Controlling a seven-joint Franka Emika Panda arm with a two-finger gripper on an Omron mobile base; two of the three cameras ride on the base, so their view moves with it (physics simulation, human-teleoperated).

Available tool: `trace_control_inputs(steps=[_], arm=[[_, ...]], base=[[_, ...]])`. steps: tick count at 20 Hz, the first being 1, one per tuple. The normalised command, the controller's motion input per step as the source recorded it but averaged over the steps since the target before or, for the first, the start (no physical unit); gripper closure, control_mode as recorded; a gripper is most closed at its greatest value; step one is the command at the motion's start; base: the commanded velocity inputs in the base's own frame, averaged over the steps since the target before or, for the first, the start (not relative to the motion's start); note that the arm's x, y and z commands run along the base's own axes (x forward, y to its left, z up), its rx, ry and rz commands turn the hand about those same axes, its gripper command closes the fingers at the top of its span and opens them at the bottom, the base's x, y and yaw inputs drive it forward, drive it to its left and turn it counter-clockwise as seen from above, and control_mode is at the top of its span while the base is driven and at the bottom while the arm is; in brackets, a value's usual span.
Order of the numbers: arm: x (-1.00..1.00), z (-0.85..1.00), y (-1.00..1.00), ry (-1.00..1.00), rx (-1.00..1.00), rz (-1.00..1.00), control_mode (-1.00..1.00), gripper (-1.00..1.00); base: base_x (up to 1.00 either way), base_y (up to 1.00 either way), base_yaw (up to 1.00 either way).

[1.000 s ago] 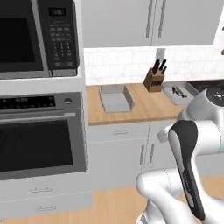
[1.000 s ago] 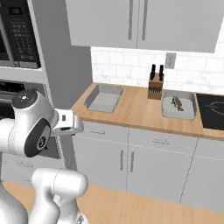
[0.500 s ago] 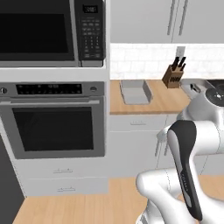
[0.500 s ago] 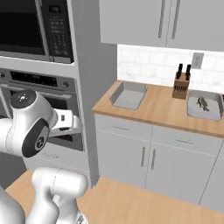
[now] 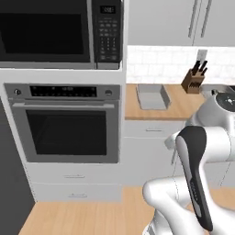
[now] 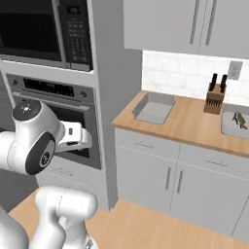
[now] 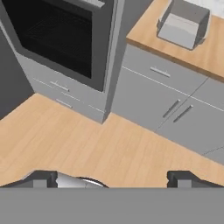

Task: Place one sweet potato and one fish in each tupperware on the nearby counter, to pack two identical lunches.

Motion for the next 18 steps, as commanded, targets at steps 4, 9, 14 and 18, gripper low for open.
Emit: trace_control_inputs(steps=[4, 9, 14, 18], arm=[[0.0, 0.0, 0.0, 0.0, 0.0, 0.0, 1.0, -1.0], [0.0, 0.0, 0.0, 0.0, 0.0, 0.0, 1.0, -1.0], [0.0, 0.0, 0.0, 0.0, 0.0, 0.0, 1.0, -1.0], [0.0, 0.0, 0.0, 0.0, 0.0, 0.0, 1.0, -1.0]], base=[[-0.44, 1.0, 0.45], [-0.23, 1.0, 0.61], [-0.2, 1.0, 0.65], [-0.16, 1.0, 0.64]])
